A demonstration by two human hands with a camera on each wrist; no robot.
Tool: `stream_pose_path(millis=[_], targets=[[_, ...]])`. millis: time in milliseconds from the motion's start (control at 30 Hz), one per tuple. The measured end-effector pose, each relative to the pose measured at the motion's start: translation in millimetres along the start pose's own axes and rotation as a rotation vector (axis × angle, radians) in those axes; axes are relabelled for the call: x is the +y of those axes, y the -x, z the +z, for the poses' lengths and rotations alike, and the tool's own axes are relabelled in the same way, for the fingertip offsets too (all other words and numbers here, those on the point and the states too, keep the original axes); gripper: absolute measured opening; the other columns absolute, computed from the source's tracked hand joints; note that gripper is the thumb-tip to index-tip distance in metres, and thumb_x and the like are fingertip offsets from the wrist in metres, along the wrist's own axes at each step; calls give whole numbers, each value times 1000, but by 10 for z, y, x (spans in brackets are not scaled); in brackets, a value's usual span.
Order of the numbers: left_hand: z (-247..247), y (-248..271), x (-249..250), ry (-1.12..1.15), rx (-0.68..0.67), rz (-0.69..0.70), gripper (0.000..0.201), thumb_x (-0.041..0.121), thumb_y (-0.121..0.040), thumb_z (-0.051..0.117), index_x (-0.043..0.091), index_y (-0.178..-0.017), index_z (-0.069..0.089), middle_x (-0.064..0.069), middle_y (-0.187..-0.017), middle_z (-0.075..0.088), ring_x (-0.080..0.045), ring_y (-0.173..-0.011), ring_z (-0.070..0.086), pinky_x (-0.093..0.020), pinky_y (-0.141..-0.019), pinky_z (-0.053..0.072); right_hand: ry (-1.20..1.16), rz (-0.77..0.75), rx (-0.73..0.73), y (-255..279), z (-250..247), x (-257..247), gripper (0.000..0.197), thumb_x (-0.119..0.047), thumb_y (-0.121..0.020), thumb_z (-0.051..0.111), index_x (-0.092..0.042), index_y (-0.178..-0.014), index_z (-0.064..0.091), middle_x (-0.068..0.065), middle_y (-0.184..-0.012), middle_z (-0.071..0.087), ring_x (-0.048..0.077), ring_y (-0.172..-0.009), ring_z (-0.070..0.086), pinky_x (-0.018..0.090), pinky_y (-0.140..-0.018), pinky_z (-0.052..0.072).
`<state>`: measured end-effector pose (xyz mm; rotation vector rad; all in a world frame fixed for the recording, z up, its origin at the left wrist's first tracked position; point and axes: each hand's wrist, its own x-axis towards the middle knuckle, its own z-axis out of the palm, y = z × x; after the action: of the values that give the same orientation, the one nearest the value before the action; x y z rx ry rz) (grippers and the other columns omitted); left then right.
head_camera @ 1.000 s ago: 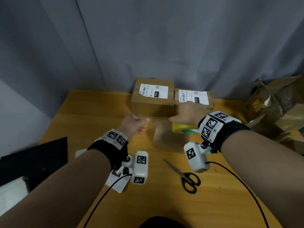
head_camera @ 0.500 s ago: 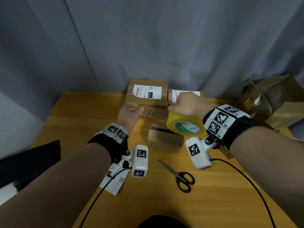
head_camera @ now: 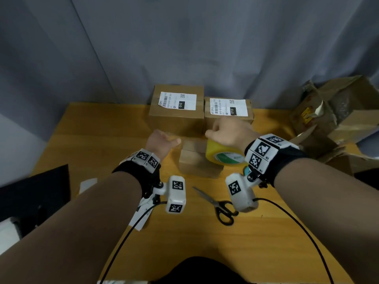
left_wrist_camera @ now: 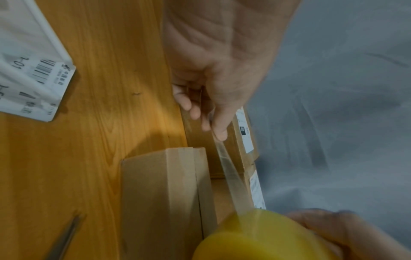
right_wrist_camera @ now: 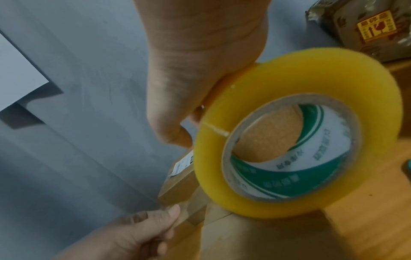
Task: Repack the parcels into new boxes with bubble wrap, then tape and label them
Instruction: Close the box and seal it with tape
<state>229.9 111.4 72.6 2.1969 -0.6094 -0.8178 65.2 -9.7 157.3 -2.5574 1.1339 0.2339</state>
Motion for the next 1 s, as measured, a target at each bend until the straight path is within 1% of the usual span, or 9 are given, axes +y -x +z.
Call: stream_pose_path(millis=[100,200,300,400,567,767,900,967,1000], targets=[[66,-45,-80,24,-26,-60,54,38,-79,74,6,-119,56,-9,-112,66,-26,-107,61,-37,-91,49,-50,-4,31,13,-13,48,25,-45,-89,51,-24,-93,64,-3,-89,62,18,-86,56,28,-64,37],[108,-80,-110,70,-22,-86,40,33,-82,73,4,-109,64,-12,-109,68,-29,-106,62,-35,-90,50,-24,-31,29,-15,19,8,23,-46,-90,53,-26,-95,63,-4,-87,59,18,-86,55,27,-65,38],[118,-107,-140,100,-1,-119,31,29,-81,74,6,-99,63,-14,-108,68,-31,-106,62,-37,-91,49,57,-83,8,-72,55,-112,26,-46,-92,51,-23,-95,62,-4,-86,58,19,-85,55,28,-65,39],[142,-124,-174,157,8,-148,42,29,-77,77,4,-106,59,-16,-113,65,-32,-109,60,-38,-90,48,132,-95,10,-141,100,-214,27,-44,-92,50,-20,-93,61,-1,-84,58,22,-84,57,30,-65,43],[225,-173,-251,98,-30,-153,60,32,-75,79,2,-119,52,-13,-115,64,-28,-107,61,-37,-91,52,159,-59,0,-231,118,-280,26,-42,-91,51,-19,-93,61,-3,-78,55,20,-78,56,30,-61,40],[279,-219,-264,107,-34,-184,61,37,-77,76,5,-122,50,-7,-119,61,-27,-107,61,-39,-95,50,157,-32,-36,-265,119,-271,27,-45,-90,52,-20,-96,62,-3,-79,55,20,-80,55,28,-58,36],[328,-227,-292,113,-21,-197,56,37,-77,75,6,-116,51,-8,-117,61,-28,-105,61,-41,-94,50,175,-31,-40,-278,125,-285,27,-44,-90,52,-19,-96,62,-2,-79,55,20,-77,55,26,-51,32],[344,-236,-305,117,-22,-207,55,38,-78,75,6,-115,51,-7,-112,62,-26,-99,63,-40,-91,52,186,-39,-34,-281,140,-288,27,-44,-90,51,-19,-95,62,-2,-80,56,20,-78,56,26,-52,33],[348,-237,-306,118,-26,-210,53,38,-79,74,6,-115,51,-6,-105,63,-24,-91,64,-37,-87,53,187,-41,-32,-285,147,-287,27,-44,-90,51,-19,-95,62,-2,-81,57,21,-79,56,27,-54,34]])
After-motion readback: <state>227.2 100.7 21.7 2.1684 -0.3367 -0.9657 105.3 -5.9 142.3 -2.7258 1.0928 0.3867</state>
